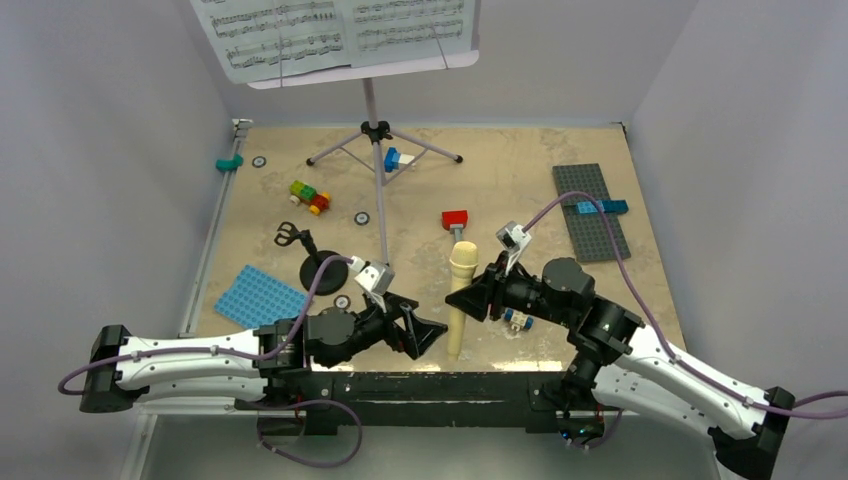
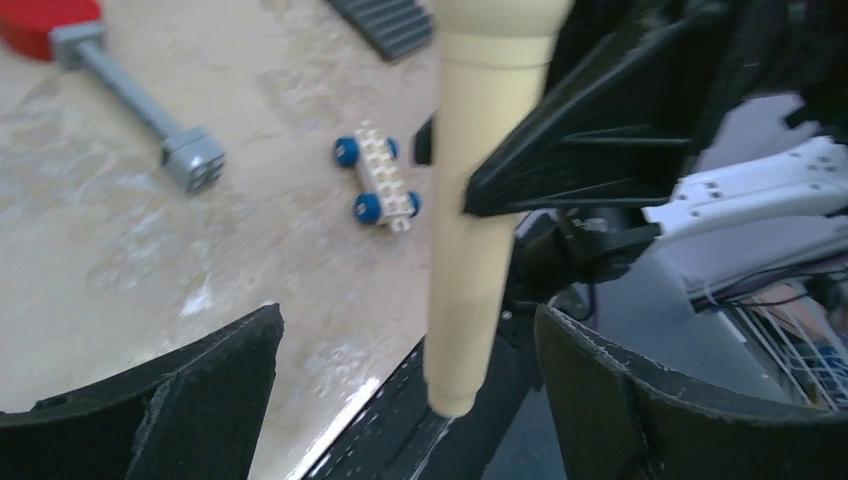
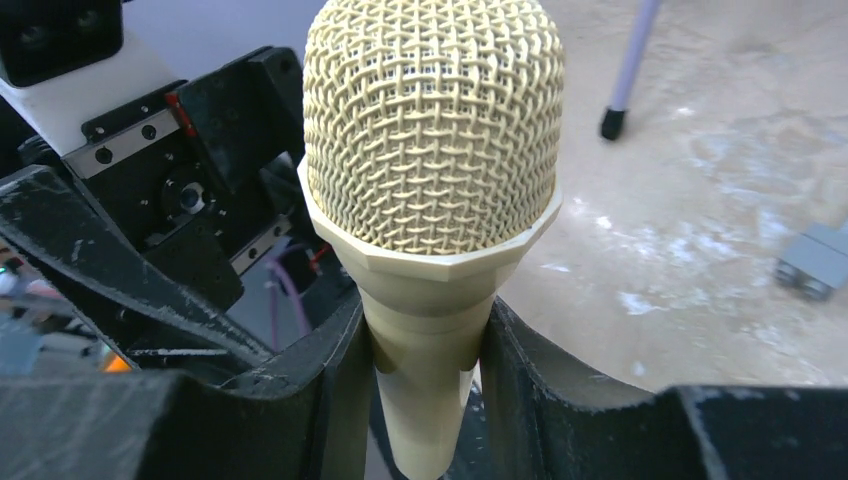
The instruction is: Pack up the instrument practice props
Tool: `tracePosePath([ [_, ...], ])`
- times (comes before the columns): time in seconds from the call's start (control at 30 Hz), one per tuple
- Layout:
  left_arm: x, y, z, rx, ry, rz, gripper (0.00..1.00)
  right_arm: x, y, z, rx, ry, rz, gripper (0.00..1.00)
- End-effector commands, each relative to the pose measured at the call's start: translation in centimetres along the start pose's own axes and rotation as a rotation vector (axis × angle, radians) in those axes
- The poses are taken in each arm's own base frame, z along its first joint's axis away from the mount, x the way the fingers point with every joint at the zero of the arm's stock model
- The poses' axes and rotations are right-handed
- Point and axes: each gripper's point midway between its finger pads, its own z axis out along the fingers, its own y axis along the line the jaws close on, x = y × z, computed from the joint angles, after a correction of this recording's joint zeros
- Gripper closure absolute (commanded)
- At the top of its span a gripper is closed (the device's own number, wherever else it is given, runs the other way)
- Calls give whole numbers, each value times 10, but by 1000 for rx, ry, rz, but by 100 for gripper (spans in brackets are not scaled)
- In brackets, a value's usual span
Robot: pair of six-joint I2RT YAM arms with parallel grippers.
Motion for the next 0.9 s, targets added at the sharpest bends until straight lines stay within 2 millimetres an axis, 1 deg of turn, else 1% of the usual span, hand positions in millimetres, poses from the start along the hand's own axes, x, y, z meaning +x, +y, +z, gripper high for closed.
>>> tracePosePath([
  [0.0,-43,-67,-7,330,-172,61,0,-30,54,-3,-237,-39,48,100],
  [0.13,-50,-78,-15,427,-237,61,0,-37,61,3,-267,-53,63,100],
  [0.3,-45,-75,-10,417,-205,91,0,-42,78,5,-351,-45,88,100],
  [0.43,-42,-68,-8,389,-202,86,2,-45,86,4,-396,-47,101,100],
  [0.6,-35,-60,-5,369,-194,79,8,-50,98,0,-455,-54,102,100],
  [0.67,-34,-58,-5,364,-194,77,12,-52,101,0,-466,-56,95,100],
  [0.87,-33,-61,-3,378,-194,88,29,-51,102,1,-478,-47,82,100],
])
